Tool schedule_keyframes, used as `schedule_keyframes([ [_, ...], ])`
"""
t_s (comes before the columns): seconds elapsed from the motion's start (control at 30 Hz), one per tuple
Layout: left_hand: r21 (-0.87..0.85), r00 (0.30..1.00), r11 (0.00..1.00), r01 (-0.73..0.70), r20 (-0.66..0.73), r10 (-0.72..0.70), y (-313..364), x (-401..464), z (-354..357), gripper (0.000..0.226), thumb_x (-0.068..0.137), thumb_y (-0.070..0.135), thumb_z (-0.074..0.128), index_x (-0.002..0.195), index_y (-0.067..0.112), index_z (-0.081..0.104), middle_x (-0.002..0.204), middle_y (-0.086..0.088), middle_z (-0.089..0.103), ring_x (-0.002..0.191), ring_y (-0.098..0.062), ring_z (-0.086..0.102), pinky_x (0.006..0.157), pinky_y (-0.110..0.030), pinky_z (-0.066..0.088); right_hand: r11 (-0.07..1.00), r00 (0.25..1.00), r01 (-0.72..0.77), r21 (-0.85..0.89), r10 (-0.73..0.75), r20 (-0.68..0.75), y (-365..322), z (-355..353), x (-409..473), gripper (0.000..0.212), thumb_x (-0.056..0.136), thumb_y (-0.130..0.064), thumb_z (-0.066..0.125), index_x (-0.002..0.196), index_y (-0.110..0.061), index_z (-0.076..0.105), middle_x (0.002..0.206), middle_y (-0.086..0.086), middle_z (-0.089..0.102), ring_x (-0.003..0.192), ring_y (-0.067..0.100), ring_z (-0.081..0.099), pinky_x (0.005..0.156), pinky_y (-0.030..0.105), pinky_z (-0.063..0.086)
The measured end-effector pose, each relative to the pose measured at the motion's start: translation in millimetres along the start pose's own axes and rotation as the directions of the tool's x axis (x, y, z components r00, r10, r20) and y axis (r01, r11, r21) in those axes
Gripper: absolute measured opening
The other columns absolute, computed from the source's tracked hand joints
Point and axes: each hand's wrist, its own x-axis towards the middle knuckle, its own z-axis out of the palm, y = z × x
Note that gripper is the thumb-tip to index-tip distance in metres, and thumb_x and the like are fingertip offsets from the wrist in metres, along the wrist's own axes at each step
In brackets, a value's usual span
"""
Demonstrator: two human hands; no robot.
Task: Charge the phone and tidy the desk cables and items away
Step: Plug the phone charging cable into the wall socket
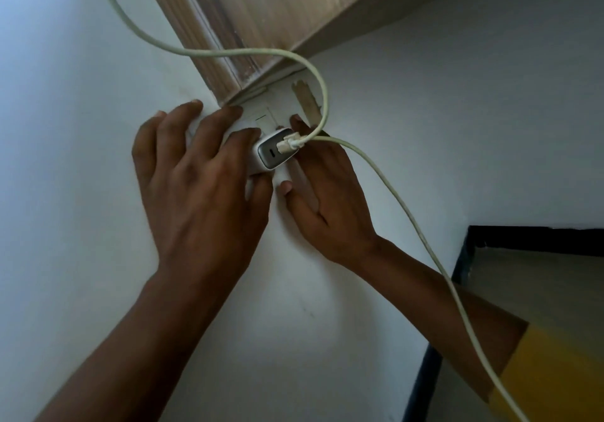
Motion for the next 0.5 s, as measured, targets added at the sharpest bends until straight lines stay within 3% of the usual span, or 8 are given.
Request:
schedule_keyframes([
  [0.23,-0.018,0.999,0.999,-0.051,0.012,0.051,-8,5,-5,0.047,0.099,0.05,0.063,0.136,0.023,0.071,0.148,-0.003,0.064,0.143,-0.037,0.048,0.113,-0.057,0.032,0.998,0.998,0.063,-0.02,-0.062,0.027,6,-6,-8,0.062,0.101,-0.029,0.059,0.158,-0.009,0.045,0.168,0.009,0.037,0.158,0.028,0.031,0.12,0.054,0.036],
  [0.5,-0.014,0.998,0.999,-0.045,0.047,0.046,-6,7,-10,0.052,0.097,0.049,0.061,0.138,0.018,0.068,0.148,-0.01,0.063,0.14,-0.042,0.046,0.109,-0.055,0.031,0.998,0.998,0.059,-0.035,-0.058,0.027,6,-4,-9,0.064,0.101,-0.038,0.057,0.158,-0.013,0.046,0.17,0.007,0.035,0.158,0.025,0.03,0.12,0.05,0.037],
])
